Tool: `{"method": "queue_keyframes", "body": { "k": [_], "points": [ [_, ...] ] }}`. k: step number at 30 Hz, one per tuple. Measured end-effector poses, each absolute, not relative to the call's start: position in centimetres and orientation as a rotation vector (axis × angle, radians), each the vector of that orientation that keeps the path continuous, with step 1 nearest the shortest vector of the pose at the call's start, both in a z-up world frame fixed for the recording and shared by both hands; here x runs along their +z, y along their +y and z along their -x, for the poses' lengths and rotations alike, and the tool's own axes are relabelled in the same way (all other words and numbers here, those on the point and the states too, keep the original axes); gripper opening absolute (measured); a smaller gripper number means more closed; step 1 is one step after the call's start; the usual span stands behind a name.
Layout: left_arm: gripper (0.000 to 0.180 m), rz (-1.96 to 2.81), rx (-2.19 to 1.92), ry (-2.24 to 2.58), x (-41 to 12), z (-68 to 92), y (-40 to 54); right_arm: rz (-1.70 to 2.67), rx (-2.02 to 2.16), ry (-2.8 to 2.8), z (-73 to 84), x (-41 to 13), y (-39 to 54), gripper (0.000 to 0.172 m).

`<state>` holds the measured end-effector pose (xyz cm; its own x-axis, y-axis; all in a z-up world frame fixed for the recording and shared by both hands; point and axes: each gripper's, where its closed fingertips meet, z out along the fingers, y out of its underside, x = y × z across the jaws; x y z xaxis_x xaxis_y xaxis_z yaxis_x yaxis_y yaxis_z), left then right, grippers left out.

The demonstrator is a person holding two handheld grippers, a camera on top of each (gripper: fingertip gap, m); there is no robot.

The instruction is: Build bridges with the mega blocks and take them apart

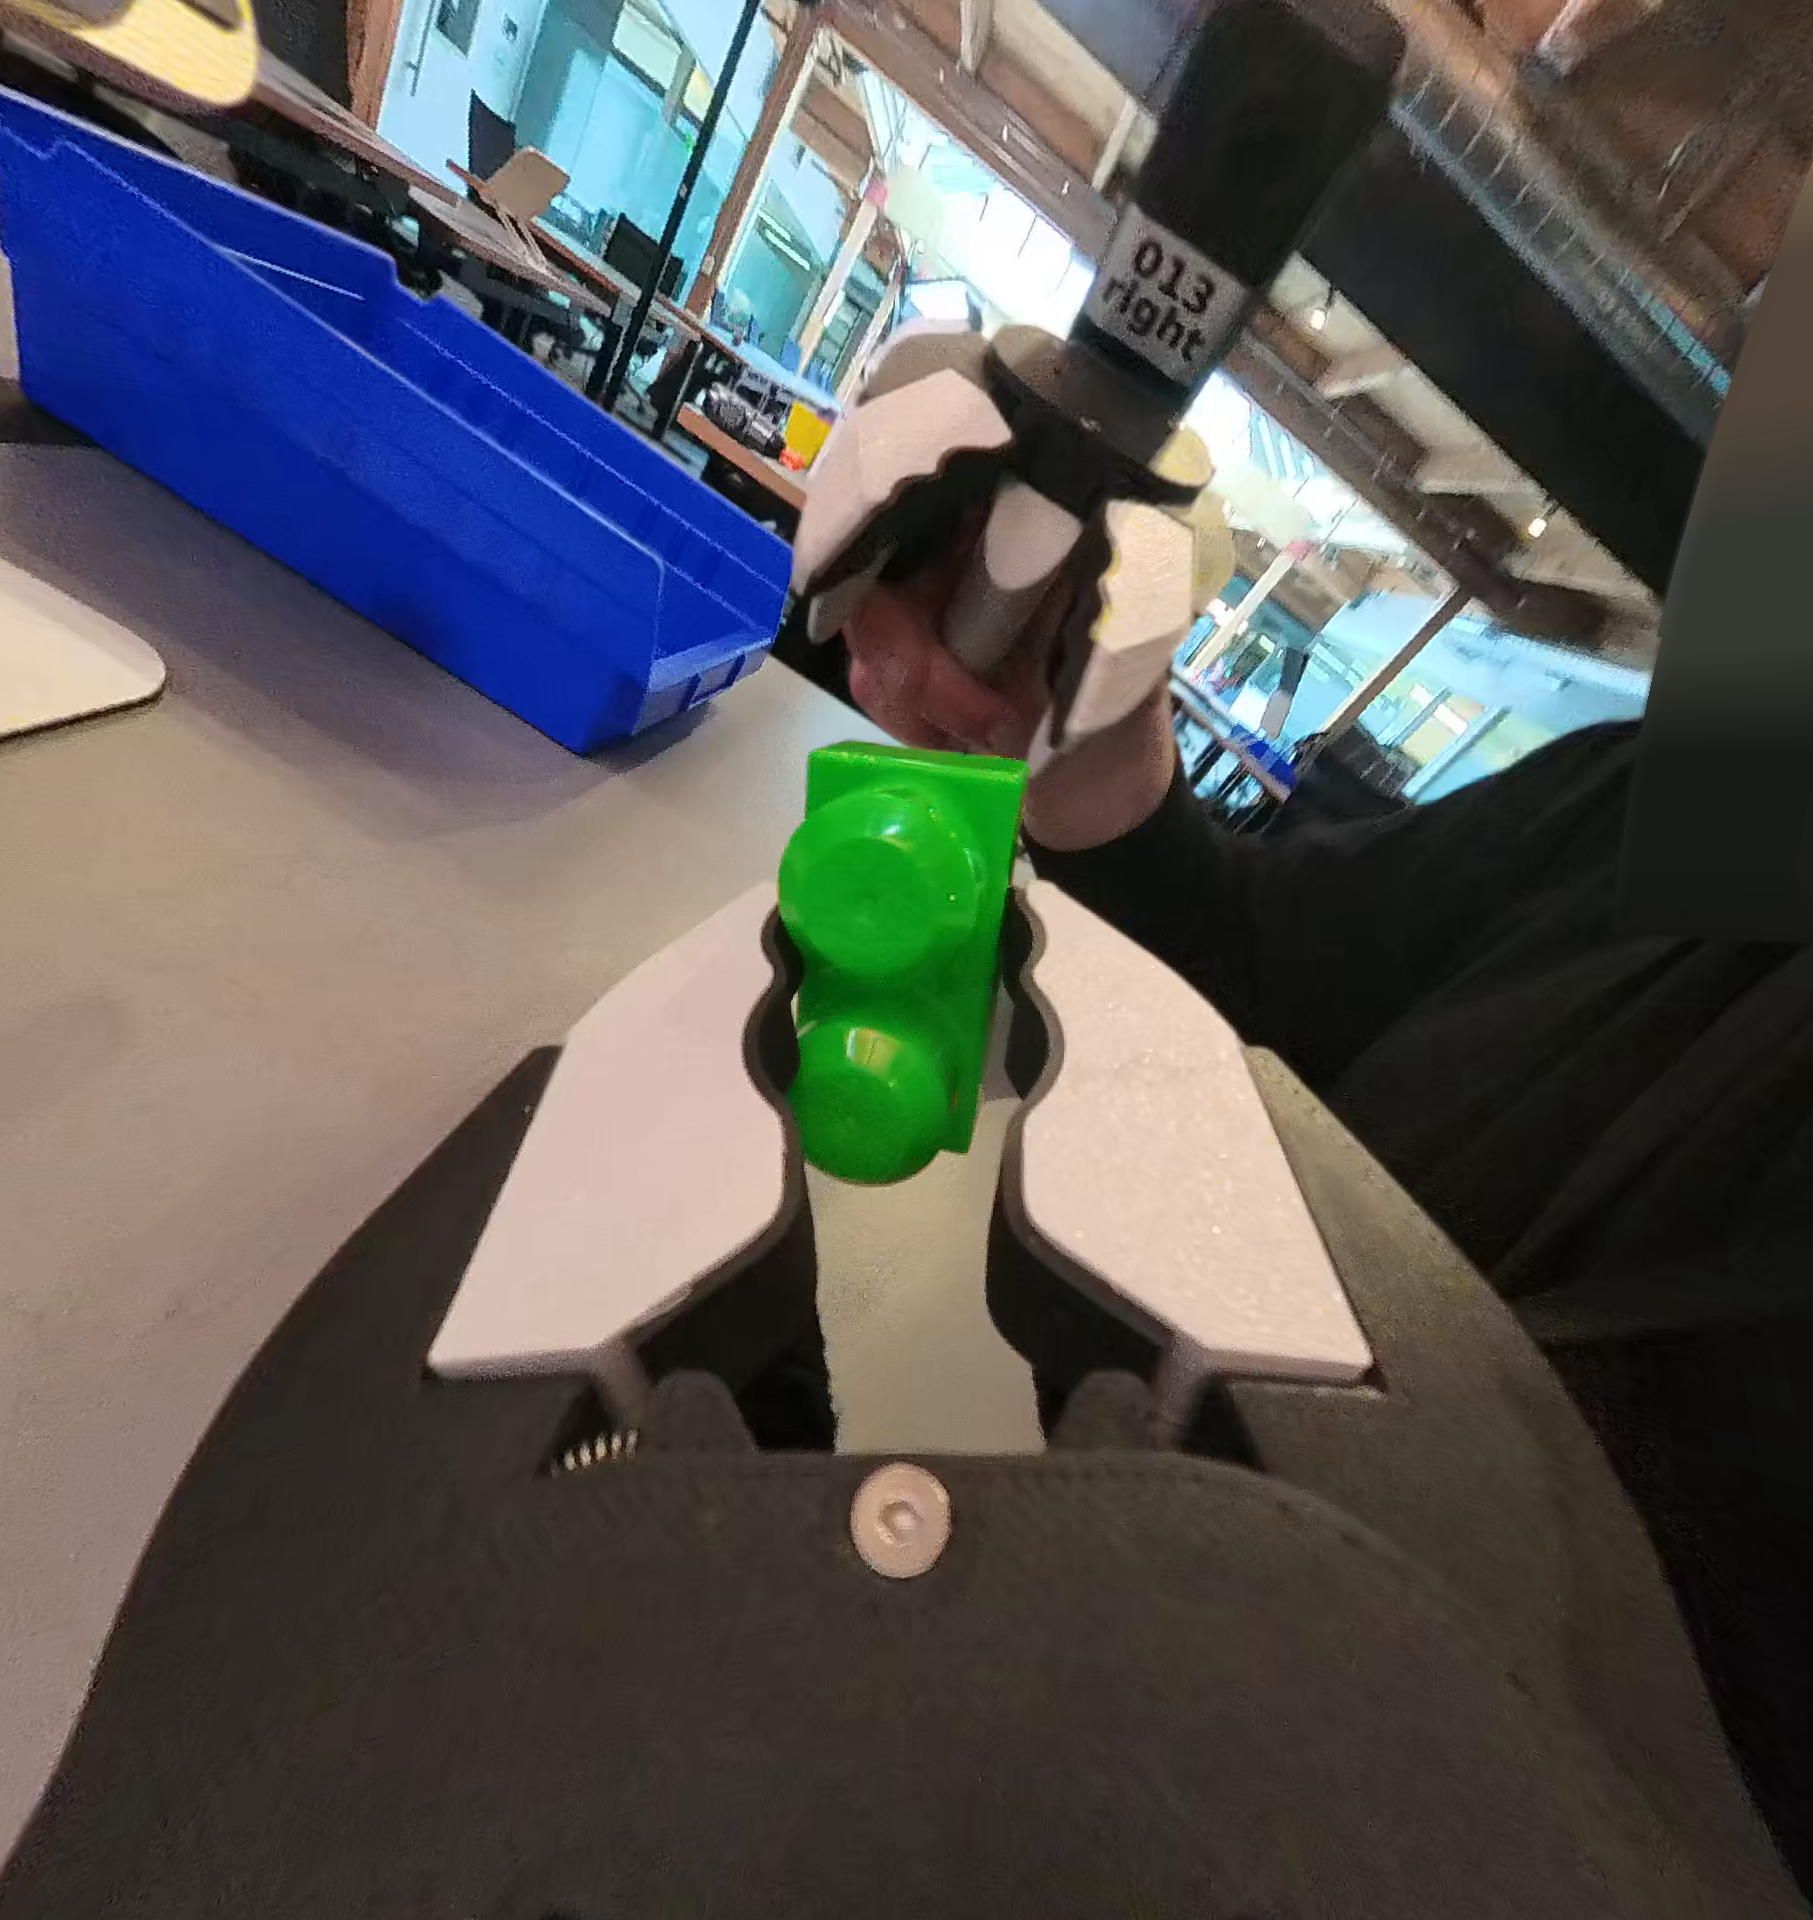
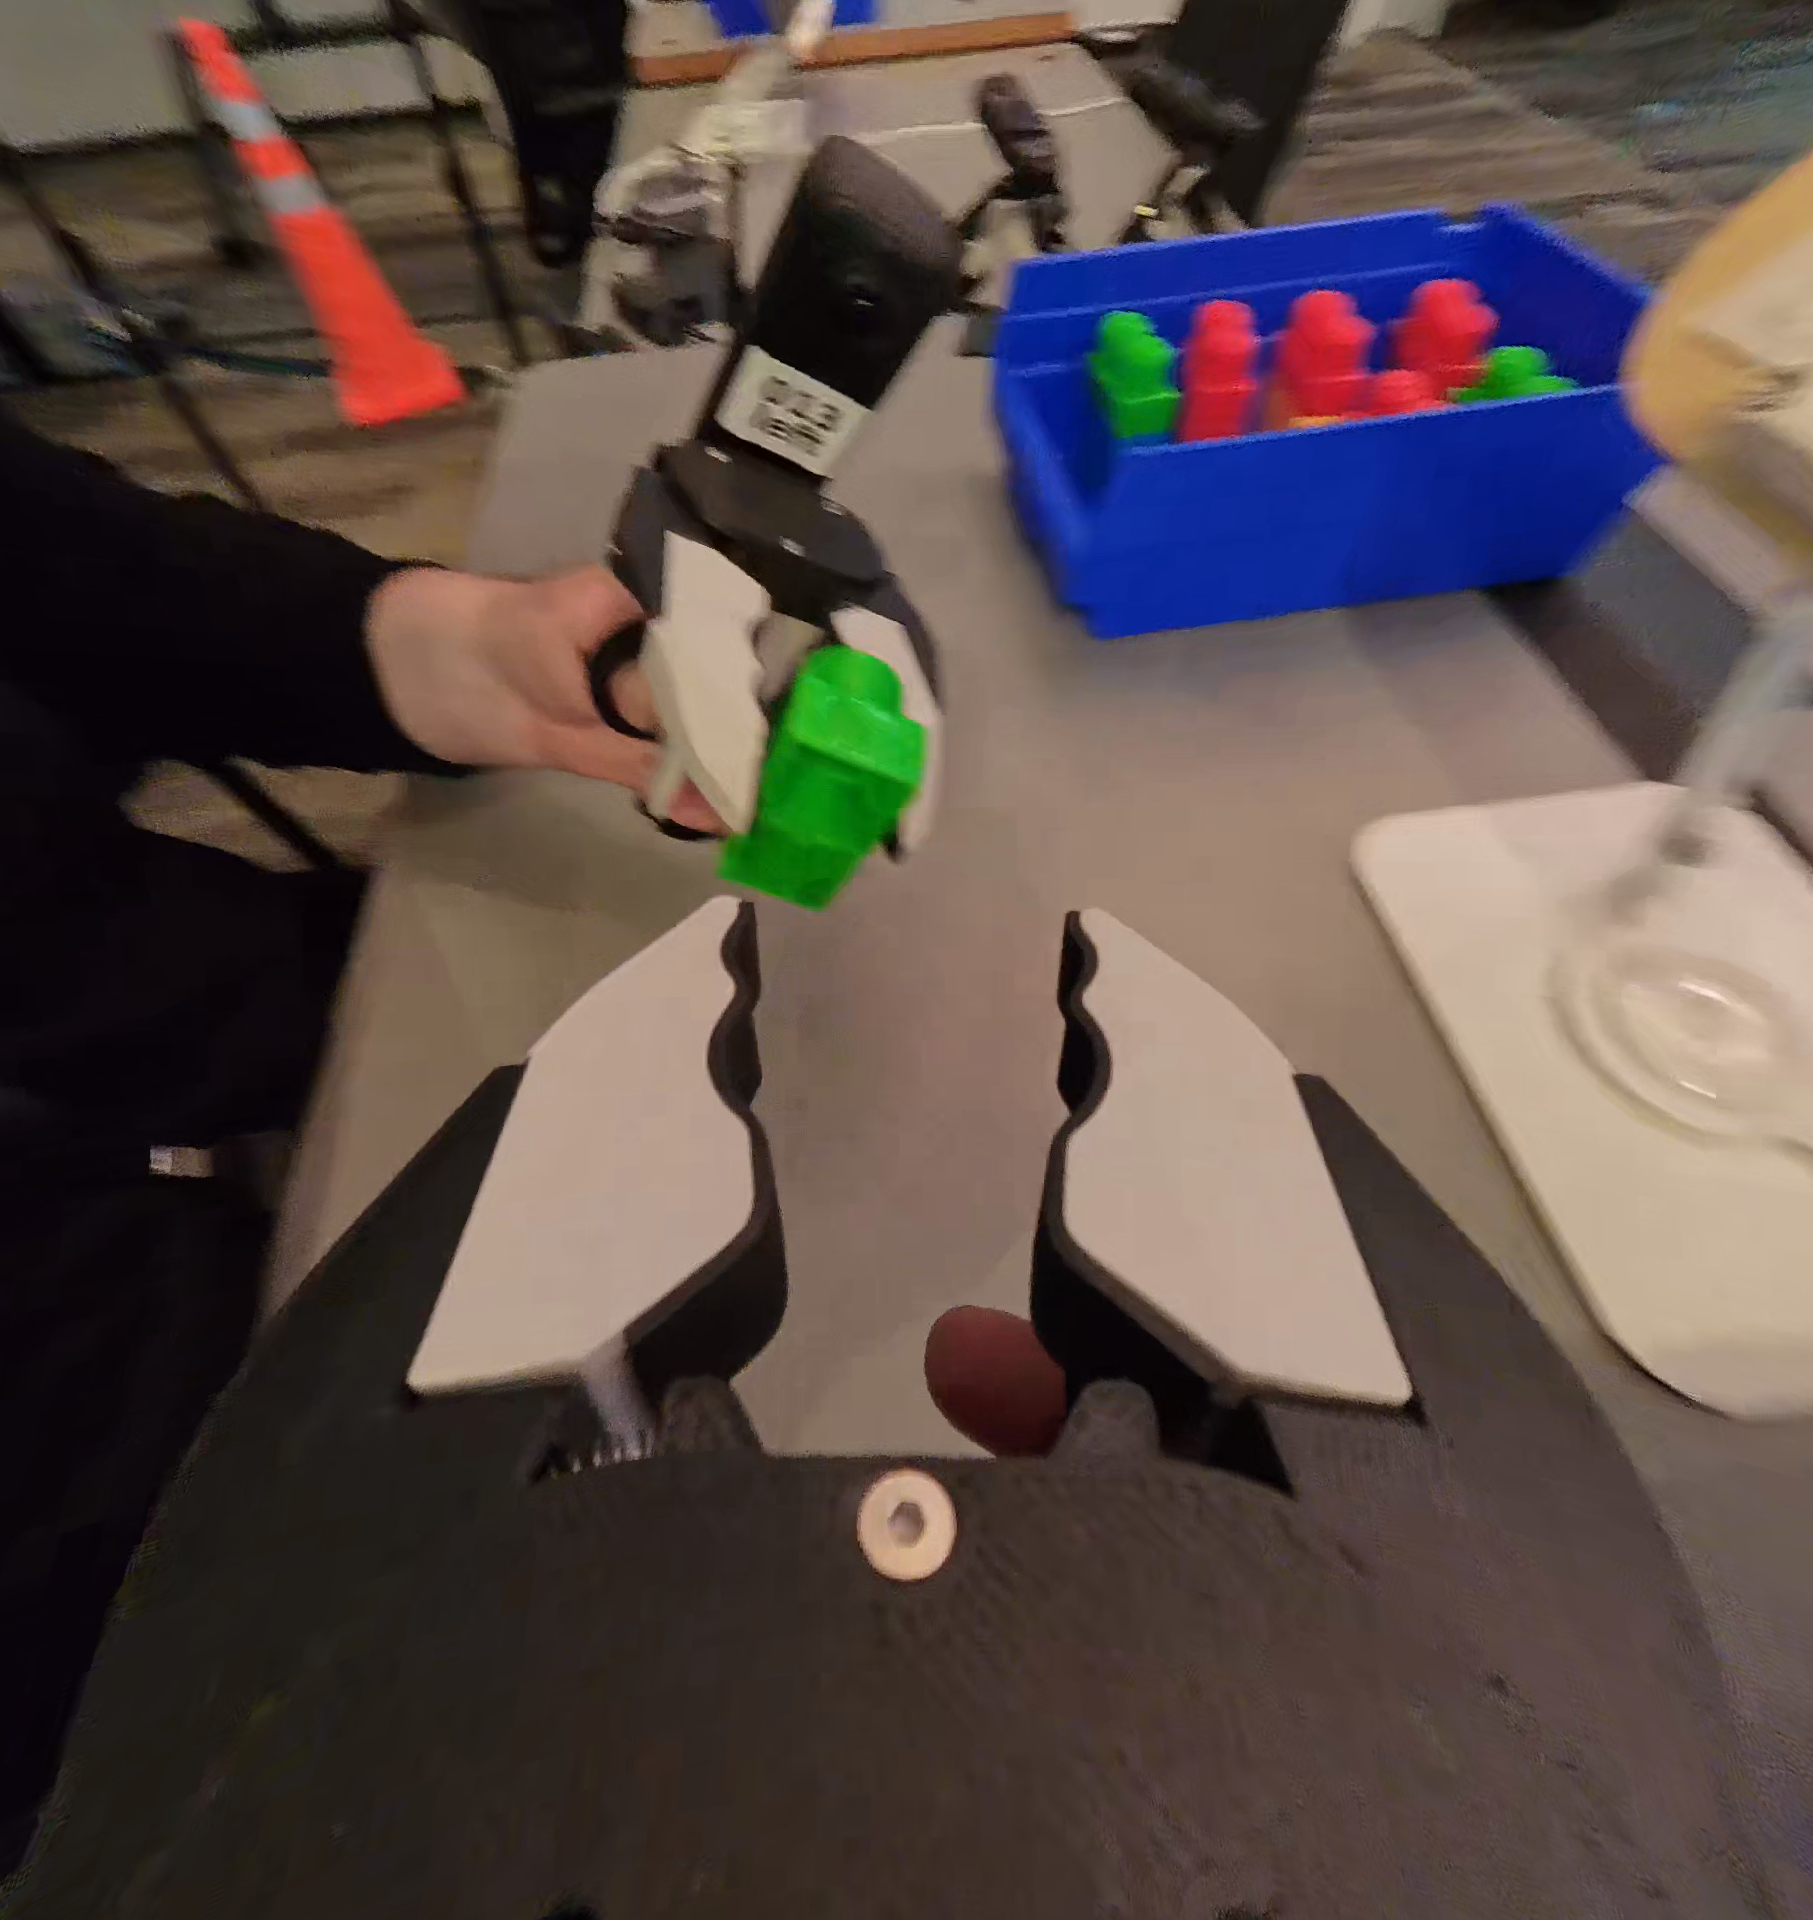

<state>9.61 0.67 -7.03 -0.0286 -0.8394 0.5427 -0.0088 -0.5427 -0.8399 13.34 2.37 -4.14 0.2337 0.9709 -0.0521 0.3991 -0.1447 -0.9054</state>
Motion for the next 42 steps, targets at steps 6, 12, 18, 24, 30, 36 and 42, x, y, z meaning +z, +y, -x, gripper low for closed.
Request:
{"method": "queue_keyframes", "body": {
  "k": [6,12,18,24,30,36,42],
  "points": [
    [0.037,1.628,-1.419,1.064,-7.7,-11.1,0.1,1.714,1.131,-1.221,-9.8,-4.5,1.6,0.052],
    [0.037,1.613,-1.298,1.133,-8.1,-11.6,-0.1,1.744,1.297,-1.209,-8.3,-5.8,0.7,0.036],
    [0.037,1.552,-1.339,1.113,-7.0,-11.5,-0.4,1.671,1.282,-1.189,-8.5,-4.9,0.5,0.037],
    [0.05,1.561,-1.215,1.19,-6.4,-8.7,0.1,1.597,1.111,-1.031,-14.6,-0.7,3.4,0.037],
    [0.047,1.698,-0.539,1.214,-6.7,2.3,7.6,1.721,0.595,-0.683,-30.2,1.3,11.7,0.036],
    [0.048,1.886,-0.189,1.155,-5.9,13.2,14.0,2.003,0.193,-0.421,-42.9,-4.0,17.1,0.037],
    [0.054,2.098,0.112,1.202,-9.8,21.2,19.5,2.212,0.089,-0.345,-44.9,-10.0,19.4,0.072]
  ]
}}
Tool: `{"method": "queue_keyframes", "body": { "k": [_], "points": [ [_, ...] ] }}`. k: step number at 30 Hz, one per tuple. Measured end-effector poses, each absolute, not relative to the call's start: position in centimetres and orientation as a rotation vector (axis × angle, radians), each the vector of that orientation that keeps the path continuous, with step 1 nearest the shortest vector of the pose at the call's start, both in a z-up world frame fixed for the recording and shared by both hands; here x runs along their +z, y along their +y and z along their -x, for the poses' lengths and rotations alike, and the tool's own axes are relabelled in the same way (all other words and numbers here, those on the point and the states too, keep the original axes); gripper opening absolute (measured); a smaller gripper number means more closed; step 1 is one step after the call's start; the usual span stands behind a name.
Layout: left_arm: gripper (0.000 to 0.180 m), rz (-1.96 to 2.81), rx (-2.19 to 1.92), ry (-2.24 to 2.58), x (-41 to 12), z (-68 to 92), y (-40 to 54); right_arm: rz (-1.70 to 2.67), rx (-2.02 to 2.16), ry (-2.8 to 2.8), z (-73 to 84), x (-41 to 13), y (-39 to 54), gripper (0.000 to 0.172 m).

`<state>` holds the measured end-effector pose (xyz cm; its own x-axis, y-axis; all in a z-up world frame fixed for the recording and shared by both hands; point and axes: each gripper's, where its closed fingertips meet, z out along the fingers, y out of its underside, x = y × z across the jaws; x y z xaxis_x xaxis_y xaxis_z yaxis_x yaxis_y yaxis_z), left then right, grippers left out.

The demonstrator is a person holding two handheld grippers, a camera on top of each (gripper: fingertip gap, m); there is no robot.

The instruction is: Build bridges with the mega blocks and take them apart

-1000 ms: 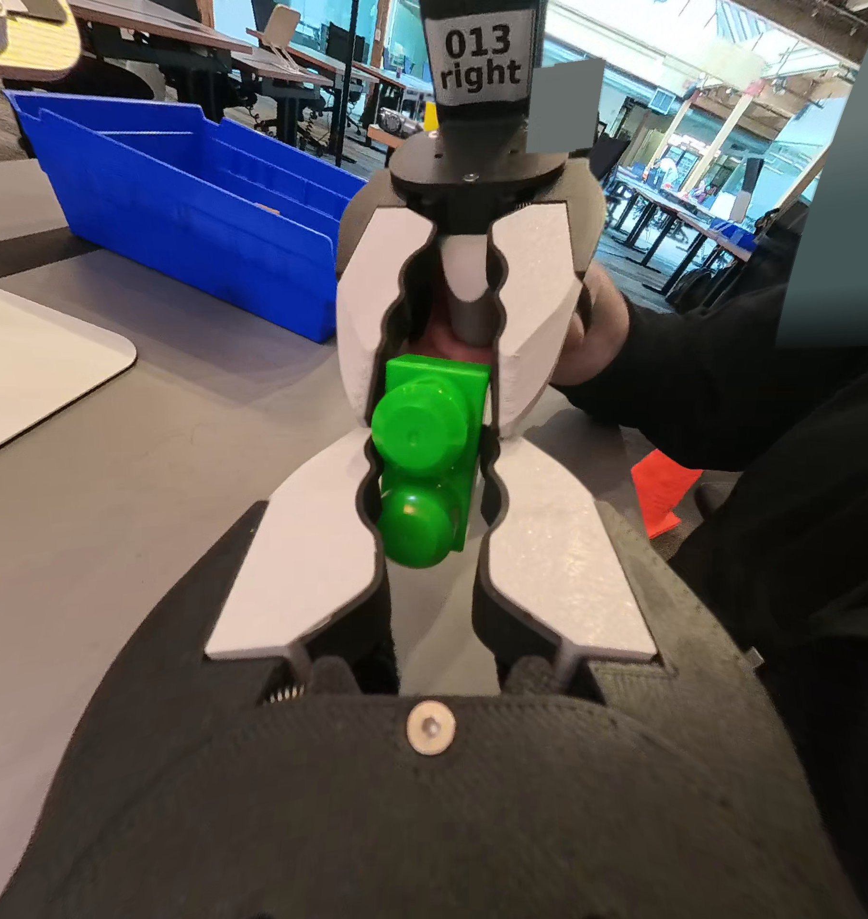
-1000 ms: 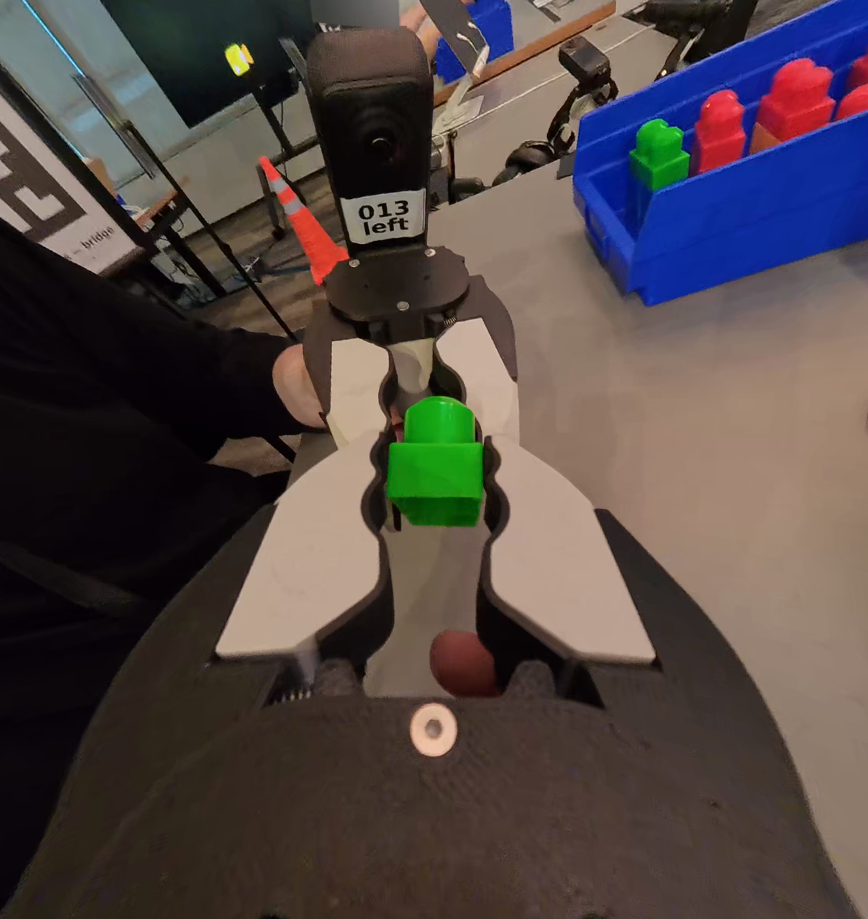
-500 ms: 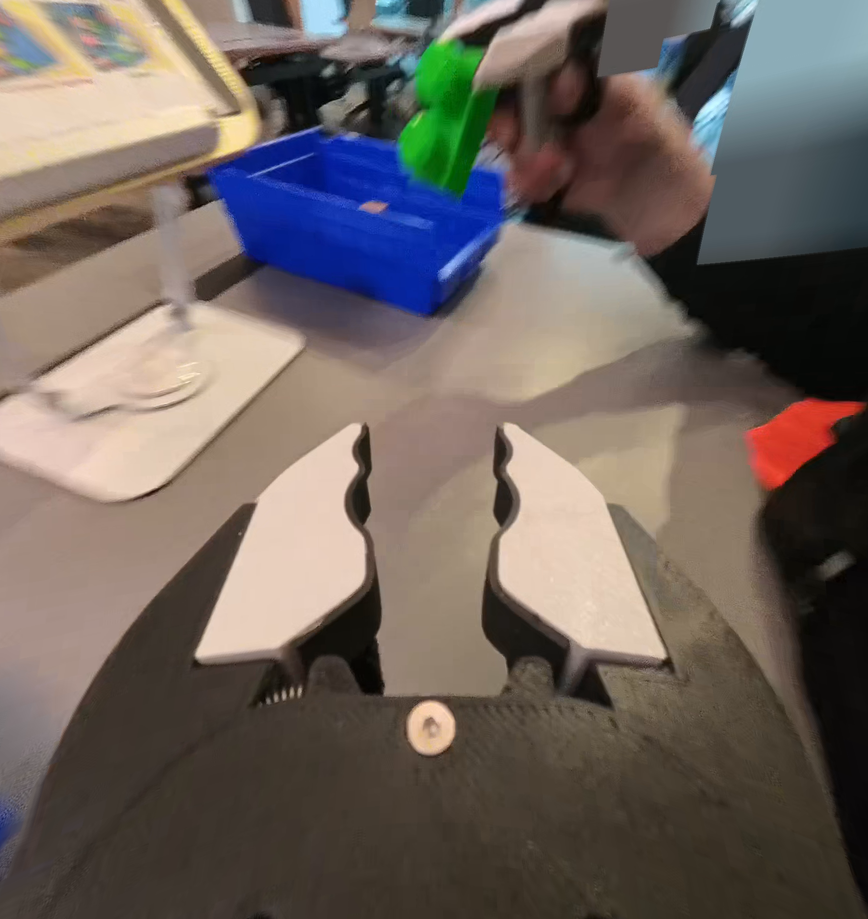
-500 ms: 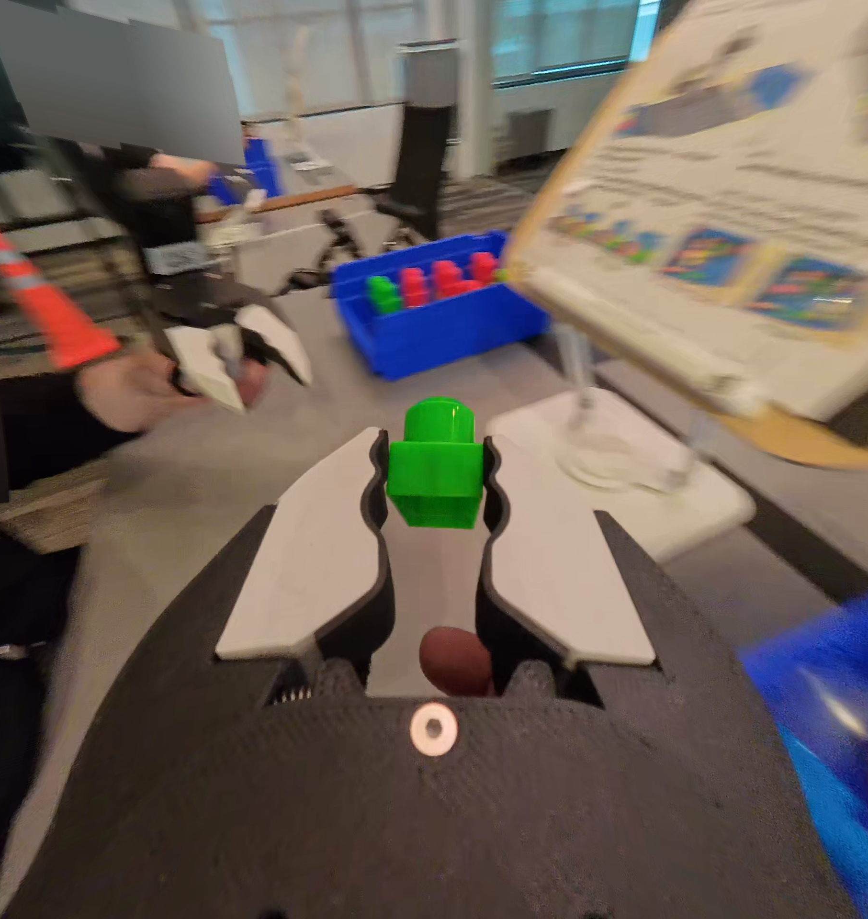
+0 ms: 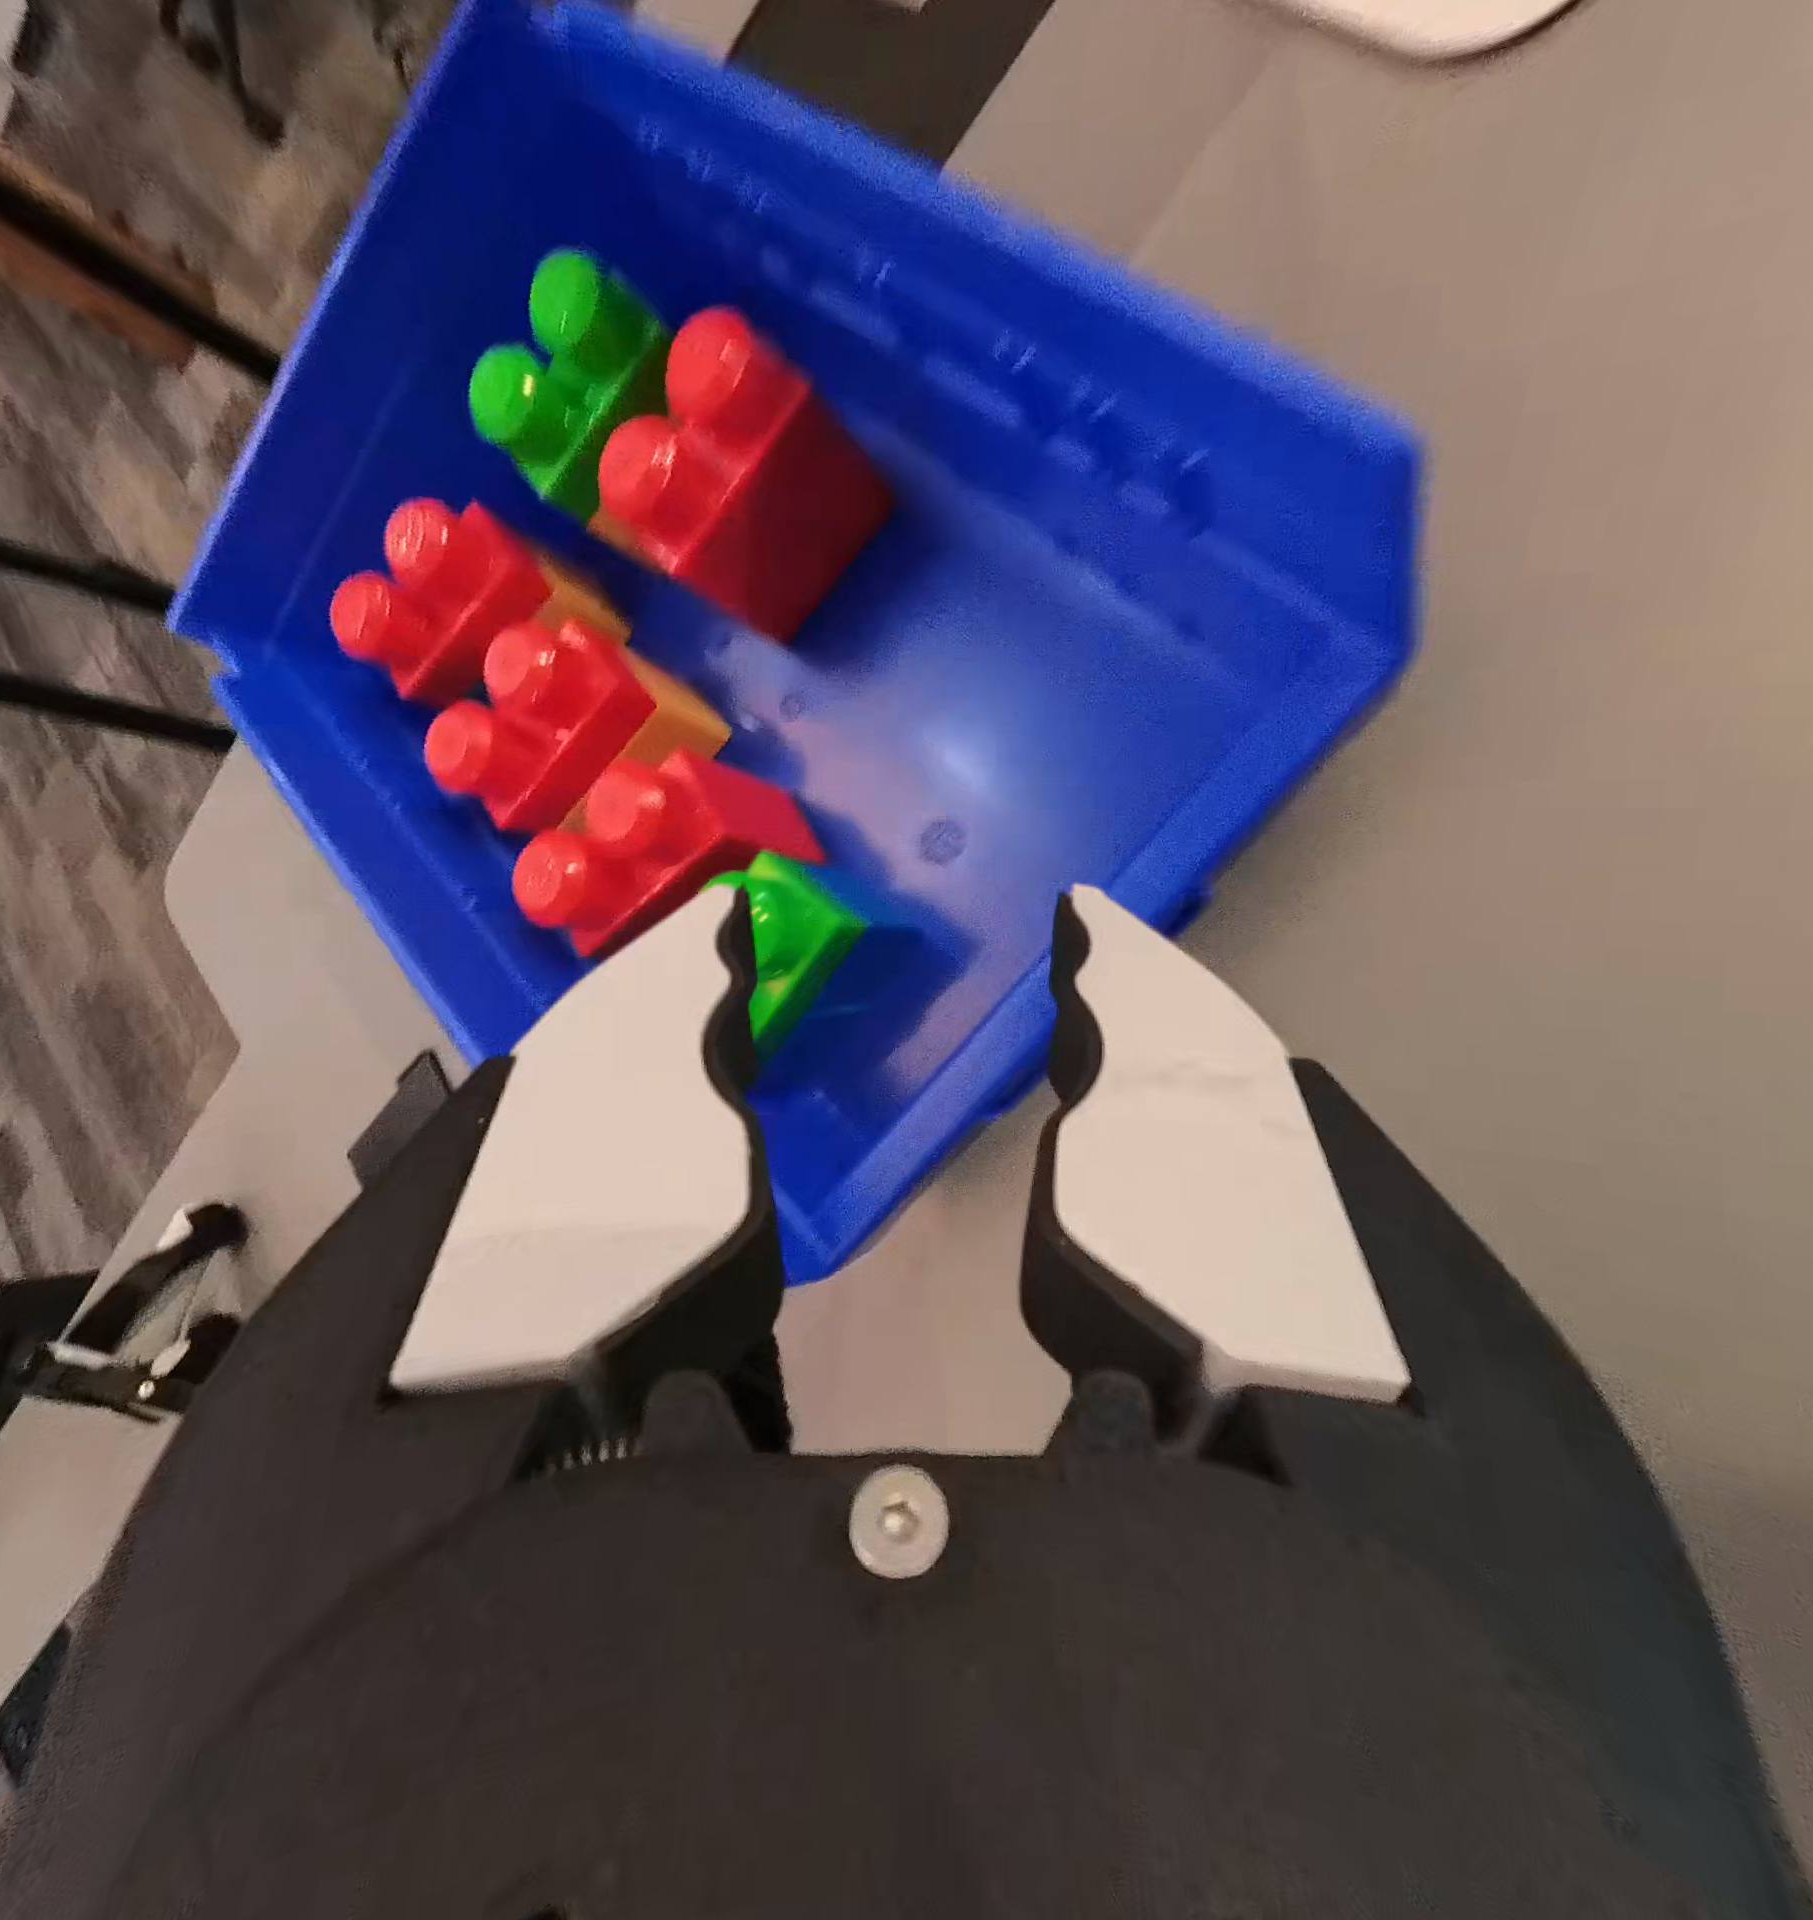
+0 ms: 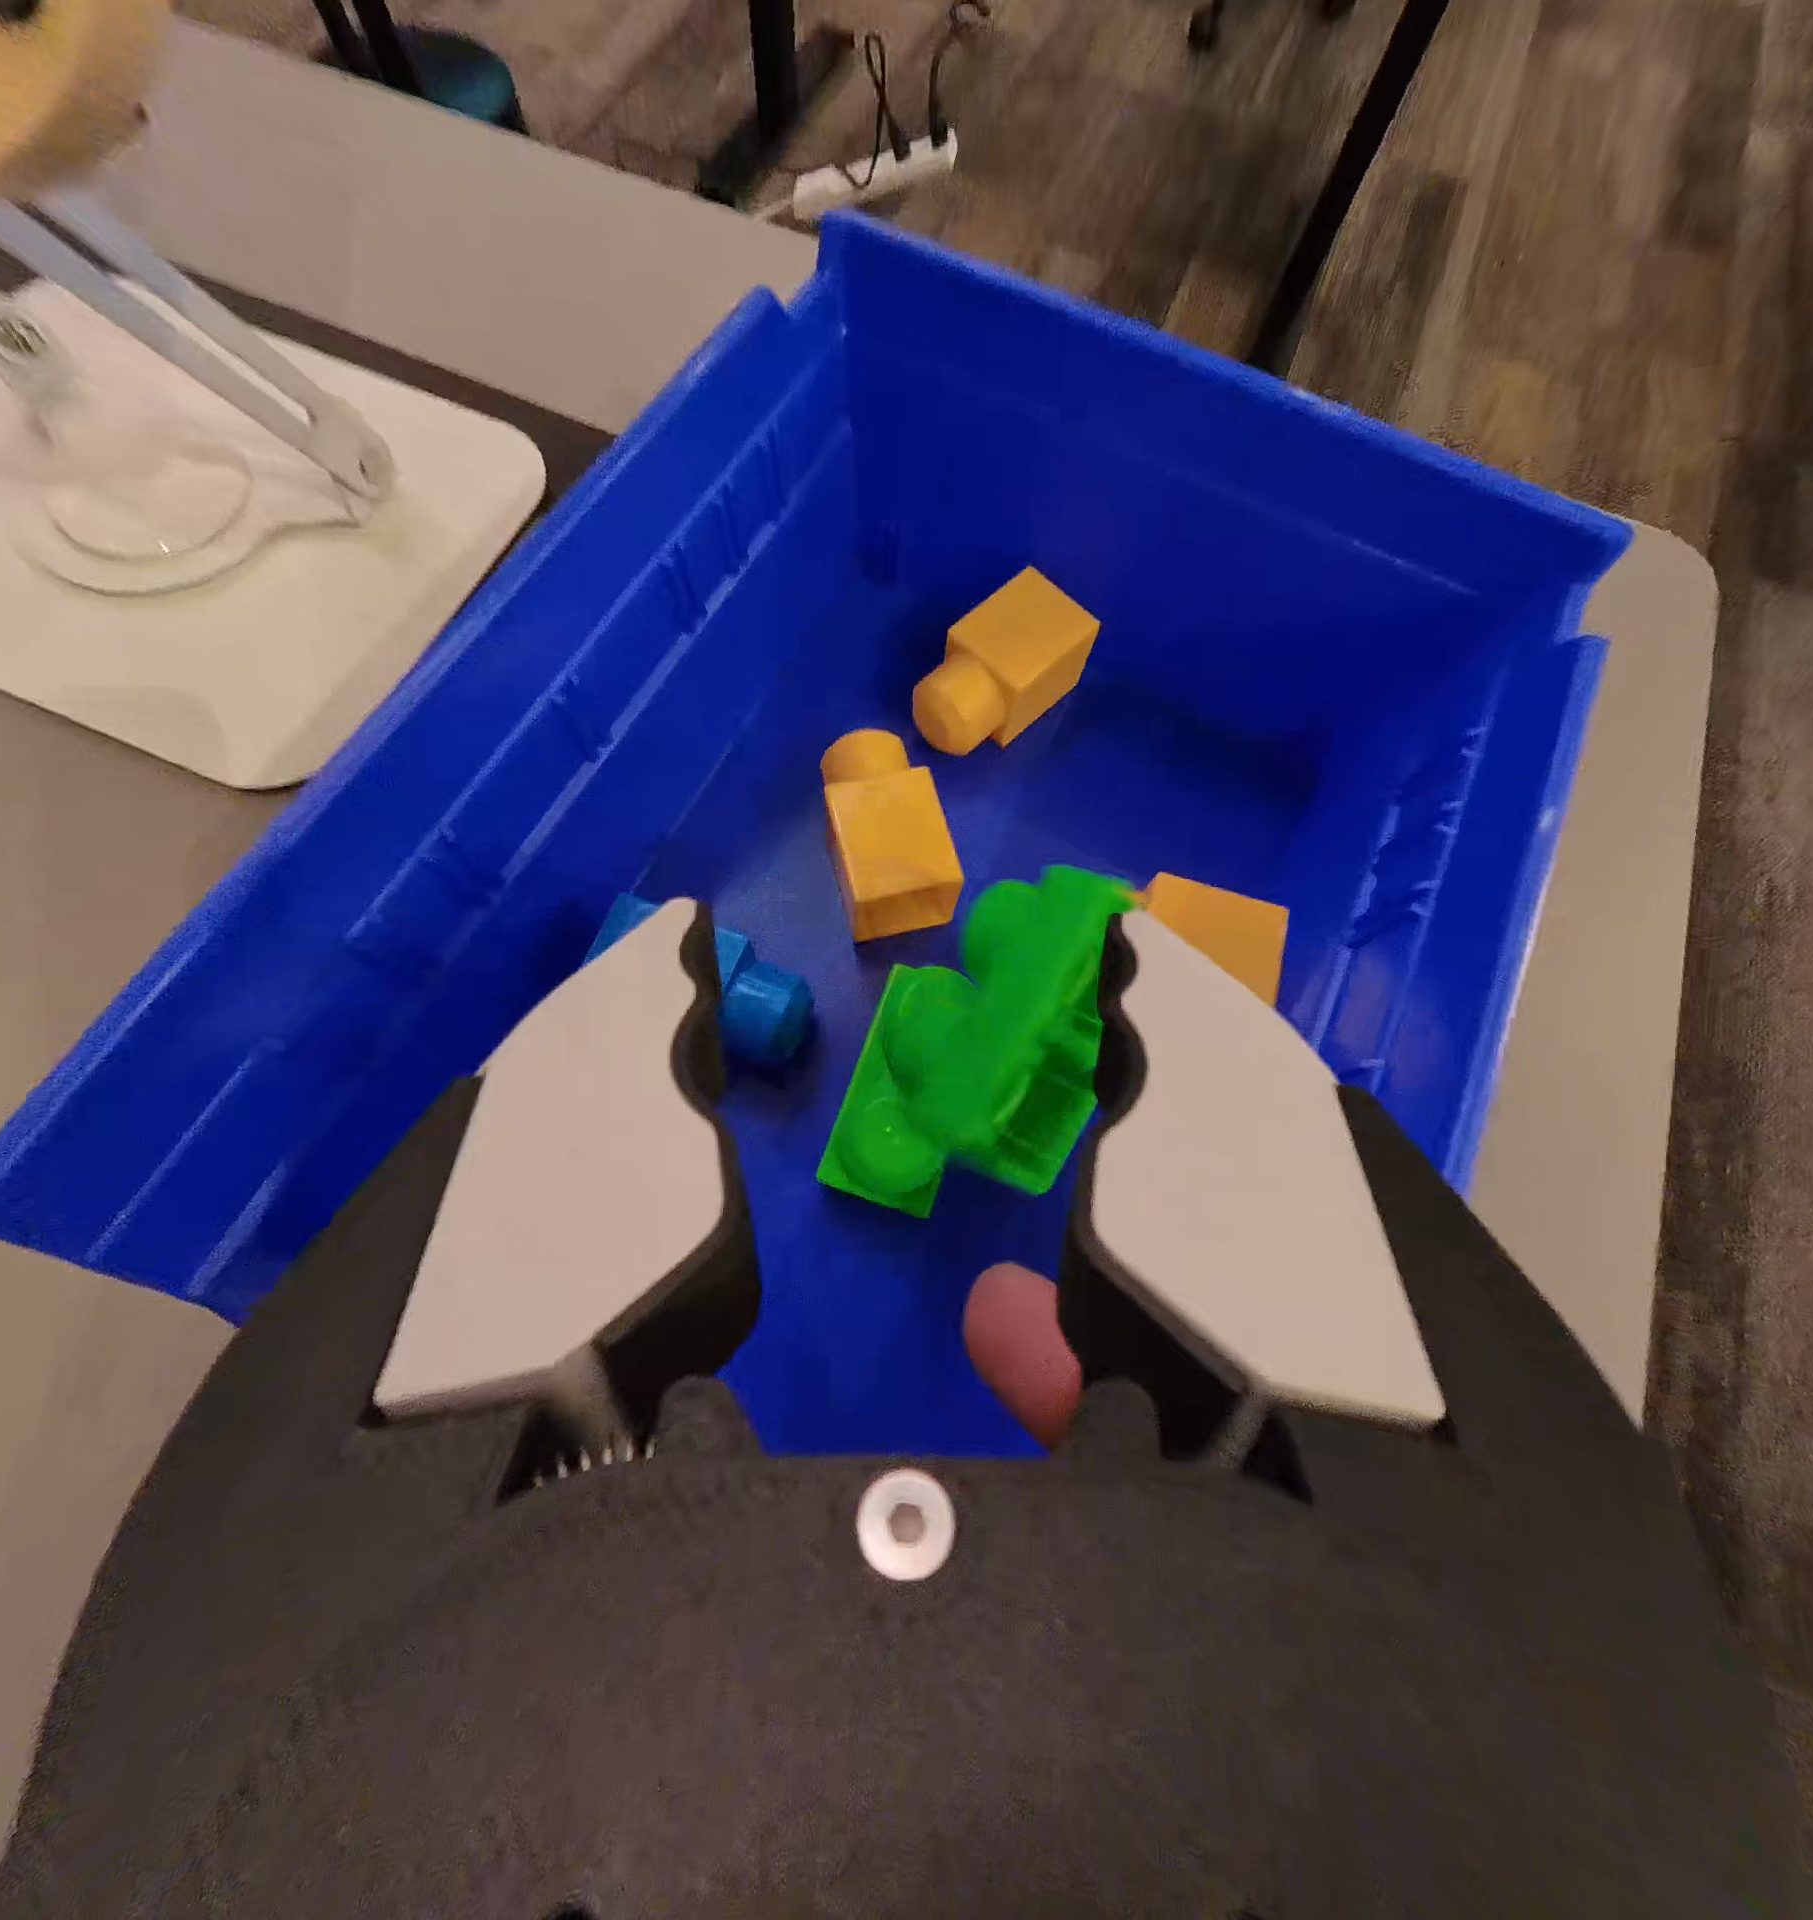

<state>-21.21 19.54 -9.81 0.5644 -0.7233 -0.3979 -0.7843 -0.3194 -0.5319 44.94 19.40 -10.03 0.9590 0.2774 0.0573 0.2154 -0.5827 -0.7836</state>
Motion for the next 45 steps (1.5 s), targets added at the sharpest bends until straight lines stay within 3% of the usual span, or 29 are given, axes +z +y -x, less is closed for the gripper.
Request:
{"method": "queue_keyframes", "body": {
  "k": [11,13,22,26,32,39,45],
  "points": [
    [0.059,2.299,0.336,1.555,-15.2,26.1,24.3,2.087,0.044,-0.49,-40.7,-8.0,18.6,0.062],
    [0.046,2.342,0.35,1.653,-16.0,26.1,24.0,2.075,0.049,-0.511,-40.0,-7.9,18.4,0.061],
    [0.042,2.376,0.362,1.51,-15.9,25.9,24.7,1.919,0.003,-0.629,-36.8,-5.0,17.2,0.049],
    [0.041,2.244,-0.032,1.181,-10.3,22.3,23.3,1.709,-0.007,-0.833,-32.5,-1.4,14.8,0.047],
    [0.041,1.818,-1.05,0.868,-0.8,10.8,15.7,1.278,0.061,-1.234,-20.2,2.7,8.2,0.034],
    [0.04,1.603,-1.676,0.787,-0.7,-0.2,7.7,0.951,0.135,-1.459,-9.3,2.0,3.7,0.025],
    [0.04,1.564,-1.9,0.753,-2.2,-4.6,4.7,0.897,0.129,-1.543,-6.9,-0.5,2.6,0.025]
  ]
}}
